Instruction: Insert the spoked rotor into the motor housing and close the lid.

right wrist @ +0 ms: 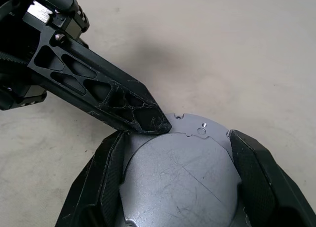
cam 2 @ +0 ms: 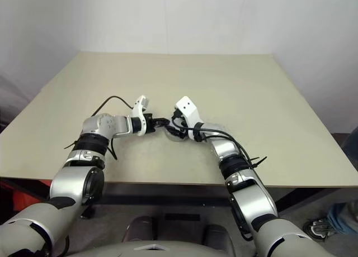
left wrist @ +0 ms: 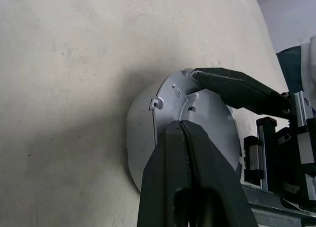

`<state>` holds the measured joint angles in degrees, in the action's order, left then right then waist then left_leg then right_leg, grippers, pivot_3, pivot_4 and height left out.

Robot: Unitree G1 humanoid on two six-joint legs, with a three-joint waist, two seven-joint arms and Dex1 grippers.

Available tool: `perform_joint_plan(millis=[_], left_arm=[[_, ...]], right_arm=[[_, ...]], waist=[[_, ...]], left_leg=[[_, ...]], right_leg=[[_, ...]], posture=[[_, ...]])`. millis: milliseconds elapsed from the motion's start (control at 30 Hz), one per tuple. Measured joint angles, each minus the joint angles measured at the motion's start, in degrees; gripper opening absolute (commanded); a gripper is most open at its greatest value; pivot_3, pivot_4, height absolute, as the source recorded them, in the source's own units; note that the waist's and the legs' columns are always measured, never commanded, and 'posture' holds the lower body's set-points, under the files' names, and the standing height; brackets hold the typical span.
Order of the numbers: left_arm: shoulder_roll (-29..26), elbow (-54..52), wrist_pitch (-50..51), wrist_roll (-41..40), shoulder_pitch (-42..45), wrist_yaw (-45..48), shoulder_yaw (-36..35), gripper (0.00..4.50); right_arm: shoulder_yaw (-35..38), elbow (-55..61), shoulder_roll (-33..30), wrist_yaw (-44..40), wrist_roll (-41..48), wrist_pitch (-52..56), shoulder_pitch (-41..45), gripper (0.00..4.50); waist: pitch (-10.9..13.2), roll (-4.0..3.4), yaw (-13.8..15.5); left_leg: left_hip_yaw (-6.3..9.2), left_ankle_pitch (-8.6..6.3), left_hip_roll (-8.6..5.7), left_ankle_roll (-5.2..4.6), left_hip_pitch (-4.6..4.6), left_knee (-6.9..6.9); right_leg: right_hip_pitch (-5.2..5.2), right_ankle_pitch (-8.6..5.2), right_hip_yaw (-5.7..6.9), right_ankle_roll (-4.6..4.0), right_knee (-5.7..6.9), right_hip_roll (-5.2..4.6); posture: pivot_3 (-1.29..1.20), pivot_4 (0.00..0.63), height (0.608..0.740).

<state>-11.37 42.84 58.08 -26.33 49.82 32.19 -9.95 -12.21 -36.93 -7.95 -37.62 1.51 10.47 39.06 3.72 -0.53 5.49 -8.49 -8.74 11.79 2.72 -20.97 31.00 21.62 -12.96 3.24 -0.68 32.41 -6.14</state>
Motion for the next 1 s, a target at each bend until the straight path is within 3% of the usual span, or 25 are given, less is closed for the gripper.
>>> perform_joint_plan(millis=[167,300,1000], left_arm=[[0.1,-0.1,0.7,0.0,0.0,0.5,0.1,0.03],[0.0,-0.9,2.5,-0.1,0.0,1.4,0.3,0.0],[2.4,-9.0,8.9,-2.6,-2.1,2.2,-1.5,0.0]], right_arm=[[0.2,1.8,-0.2,-0.2,0.1,1.8,-0.6,3.24],[0.4,3.2,-1.1,-1.2,0.3,2.5,-1.1,4.48],[0.6,4.7,-1.1,-2.7,0.8,2.5,-1.5,4.48]], waist=[[0.0,0.0,0.0],[0.0,0.01,0.1],[0.0,0.05,0.2]], left_leg=[[0.0,-0.01,-0.01,-0.01,0.0,-0.01],[0.0,-0.01,0.0,-0.02,-0.03,-0.02],[-0.1,0.01,0.04,-0.01,-0.09,-0.1]], right_leg=[[-0.11,0.0,0.2,0.0,-0.06,-0.1],[-0.23,0.0,0.13,0.0,-0.09,-0.19],[-0.51,0.06,-0.09,0.06,0.47,-0.11]], posture=[[0.0,0.0,0.74],[0.0,0.0,0.74],[0.0,0.0,0.74]])
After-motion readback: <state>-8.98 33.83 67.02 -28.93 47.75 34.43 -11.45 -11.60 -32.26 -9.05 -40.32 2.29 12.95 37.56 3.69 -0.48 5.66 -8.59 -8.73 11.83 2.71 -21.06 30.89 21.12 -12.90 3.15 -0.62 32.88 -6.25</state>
